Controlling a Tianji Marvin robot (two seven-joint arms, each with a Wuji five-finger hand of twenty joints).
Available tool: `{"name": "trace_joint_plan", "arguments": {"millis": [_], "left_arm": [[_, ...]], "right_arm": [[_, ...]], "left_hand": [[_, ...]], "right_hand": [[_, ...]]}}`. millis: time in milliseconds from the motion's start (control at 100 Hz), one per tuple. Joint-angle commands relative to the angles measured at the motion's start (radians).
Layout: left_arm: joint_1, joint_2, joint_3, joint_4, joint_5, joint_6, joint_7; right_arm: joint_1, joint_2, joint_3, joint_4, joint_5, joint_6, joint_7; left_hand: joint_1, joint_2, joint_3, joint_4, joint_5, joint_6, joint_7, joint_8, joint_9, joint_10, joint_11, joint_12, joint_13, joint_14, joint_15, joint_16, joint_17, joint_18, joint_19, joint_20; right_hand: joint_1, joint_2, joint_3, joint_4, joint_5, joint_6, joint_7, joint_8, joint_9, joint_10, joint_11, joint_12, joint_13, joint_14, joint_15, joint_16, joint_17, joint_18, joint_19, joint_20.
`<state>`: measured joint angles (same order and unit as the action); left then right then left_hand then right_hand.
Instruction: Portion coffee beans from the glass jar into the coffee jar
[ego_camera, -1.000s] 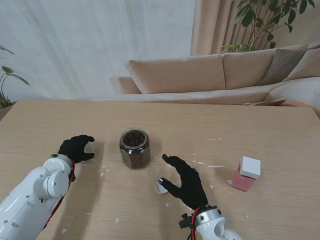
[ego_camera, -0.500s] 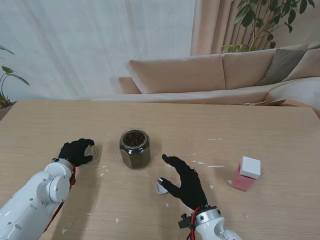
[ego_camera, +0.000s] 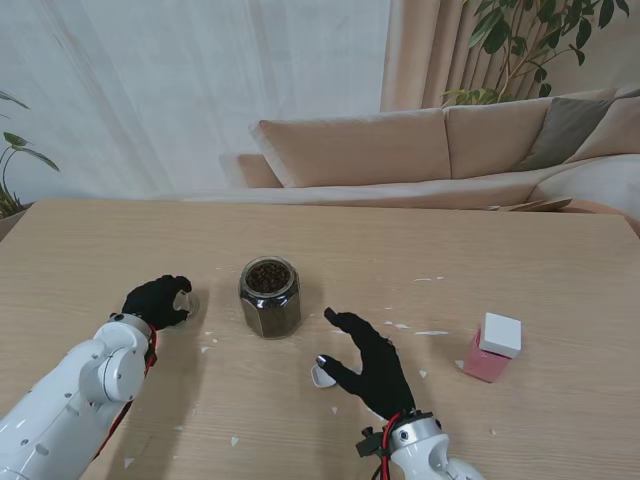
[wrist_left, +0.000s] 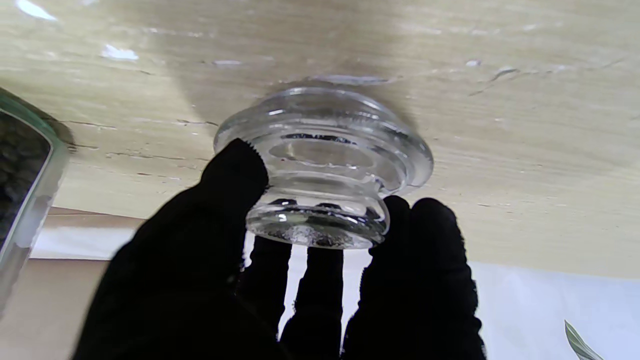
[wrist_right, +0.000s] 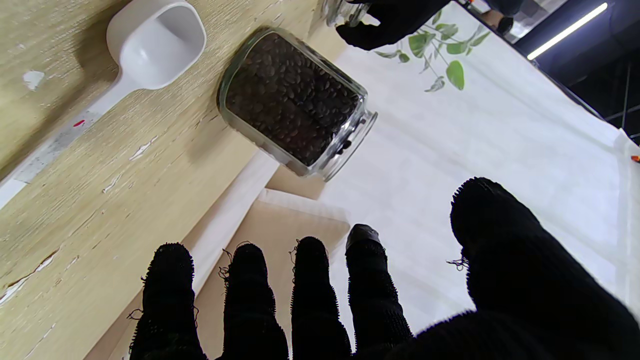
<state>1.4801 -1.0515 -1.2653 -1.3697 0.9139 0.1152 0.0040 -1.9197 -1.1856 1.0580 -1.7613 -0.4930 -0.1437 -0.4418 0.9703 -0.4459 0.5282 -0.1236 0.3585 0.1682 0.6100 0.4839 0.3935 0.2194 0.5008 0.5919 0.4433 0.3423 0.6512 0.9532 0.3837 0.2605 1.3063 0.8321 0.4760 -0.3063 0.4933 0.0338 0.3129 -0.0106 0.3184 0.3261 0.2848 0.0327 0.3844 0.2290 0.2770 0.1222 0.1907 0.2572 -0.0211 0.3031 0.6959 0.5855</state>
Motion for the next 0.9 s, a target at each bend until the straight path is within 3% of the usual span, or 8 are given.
{"name": "trace_joint_plan", "arguments": {"millis": [0, 170, 630, 890], "left_arm": [[0.005, -0.011, 0.008, 0.013, -0.003, -0.005, -0.01], [0.003, -0.012, 0.006, 0.01, -0.007, -0.016, -0.002], [0.028, -0.008, -0.036, -0.057, 0.006, -0.059, -0.033], [0.033, -0.004, -0.038, -0.075, 0.009, -0.054, -0.065]], "right_arm": [[-0.005, -0.005, -0.001, -0.001, 0.004, -0.004, 0.016], [-0.004, -0.005, -0.001, -0.001, 0.008, -0.005, 0.018], [-0.002, -0.005, -0.002, 0.0, 0.02, -0.009, 0.026], [-0.003, -0.005, -0.003, -0.002, 0.025, -0.009, 0.03]], "left_hand": [[0.214, 0.015, 0.126, 0.024, 0.035, 0.028, 0.066, 0.014, 0.064, -0.029, 0.1, 0.056, 0.112, -0.077, 0.077, 0.051, 0.018, -0.039, 0.032, -0.012], [0.219, -0.006, 0.173, 0.004, 0.056, 0.028, 0.098, 0.027, 0.099, -0.023, 0.096, 0.108, 0.146, -0.073, 0.053, 0.072, 0.044, -0.041, 0.038, -0.027], [0.246, -0.019, 0.184, -0.001, 0.094, 0.024, 0.115, 0.037, 0.139, -0.015, 0.08, 0.151, 0.178, -0.069, 0.098, 0.135, 0.055, -0.036, 0.065, -0.009], [0.271, -0.023, 0.248, -0.022, 0.105, 0.018, 0.111, 0.038, 0.142, -0.021, 0.076, 0.14, 0.185, -0.052, -0.001, 0.119, 0.037, 0.0, 0.0, -0.02]], "right_hand": [[0.009, 0.004, -0.015, -0.026, -0.015, -0.019, -0.018, 0.01, 0.002, -0.029, -0.013, -0.006, -0.001, -0.024, -0.014, 0.016, 0.002, -0.005, 0.009, 0.017], [0.009, 0.005, -0.017, -0.026, -0.014, -0.018, -0.017, 0.01, 0.003, -0.029, -0.013, -0.006, -0.003, -0.025, -0.015, 0.016, 0.002, -0.006, 0.008, 0.021], [0.008, 0.006, -0.02, -0.026, -0.006, -0.009, -0.017, 0.01, 0.004, -0.03, -0.012, -0.006, -0.003, -0.026, -0.015, 0.015, 0.002, -0.007, 0.005, 0.029], [0.007, 0.007, -0.021, -0.026, -0.001, -0.005, -0.018, 0.009, 0.006, -0.029, -0.012, -0.006, -0.004, -0.027, -0.015, 0.015, 0.002, -0.008, 0.003, 0.033]]}}
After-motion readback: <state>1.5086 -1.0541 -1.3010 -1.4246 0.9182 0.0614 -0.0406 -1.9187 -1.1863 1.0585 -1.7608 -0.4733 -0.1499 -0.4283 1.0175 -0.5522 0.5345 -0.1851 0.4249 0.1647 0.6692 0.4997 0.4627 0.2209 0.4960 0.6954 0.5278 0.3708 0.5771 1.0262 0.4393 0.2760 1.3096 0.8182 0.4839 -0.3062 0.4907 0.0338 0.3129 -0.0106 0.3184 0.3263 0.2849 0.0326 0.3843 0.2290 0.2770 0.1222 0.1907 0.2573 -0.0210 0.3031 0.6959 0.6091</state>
